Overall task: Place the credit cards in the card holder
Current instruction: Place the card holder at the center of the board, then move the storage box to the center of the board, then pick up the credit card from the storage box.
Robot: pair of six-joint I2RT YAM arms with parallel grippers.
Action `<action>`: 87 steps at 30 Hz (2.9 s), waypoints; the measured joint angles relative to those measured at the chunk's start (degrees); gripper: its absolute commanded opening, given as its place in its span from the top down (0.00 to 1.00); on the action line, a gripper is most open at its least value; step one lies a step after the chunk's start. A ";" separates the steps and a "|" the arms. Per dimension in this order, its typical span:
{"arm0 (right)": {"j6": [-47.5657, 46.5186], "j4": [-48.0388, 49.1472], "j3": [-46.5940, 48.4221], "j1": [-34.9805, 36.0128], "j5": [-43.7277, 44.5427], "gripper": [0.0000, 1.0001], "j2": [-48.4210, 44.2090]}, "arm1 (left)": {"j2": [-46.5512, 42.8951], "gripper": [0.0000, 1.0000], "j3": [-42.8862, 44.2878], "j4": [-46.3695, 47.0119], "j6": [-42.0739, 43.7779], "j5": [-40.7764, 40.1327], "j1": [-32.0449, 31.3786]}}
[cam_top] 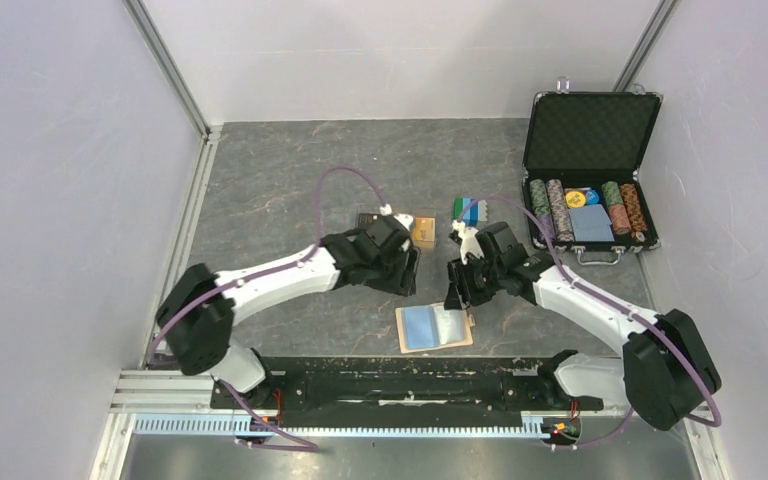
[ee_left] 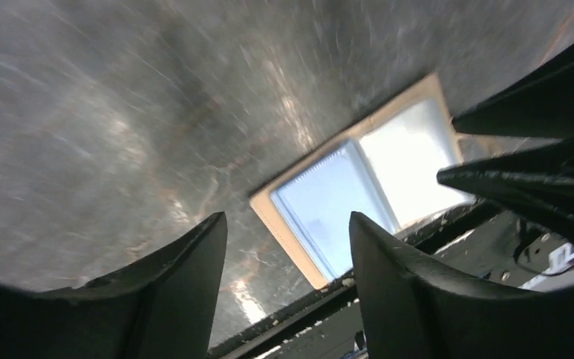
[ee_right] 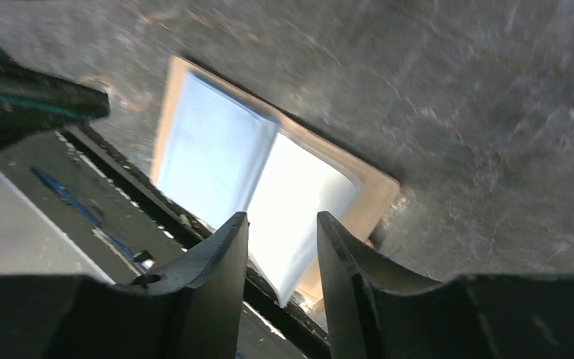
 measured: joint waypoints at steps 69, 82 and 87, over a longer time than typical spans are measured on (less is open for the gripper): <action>12.37 16.79 19.98 -1.27 -13.94 0.36 24.92 | -9.11 0.60 -9.44 0.35 -10.14 1.51 22.12; 13.25 18.25 23.56 4.26 -11.87 0.41 32.70 | -9.38 0.73 -10.14 1.16 -10.27 1.86 21.92; 13.38 18.25 25.31 5.70 -10.78 0.41 35.08 | -9.42 0.77 -8.68 -0.98 -9.11 0.00 20.39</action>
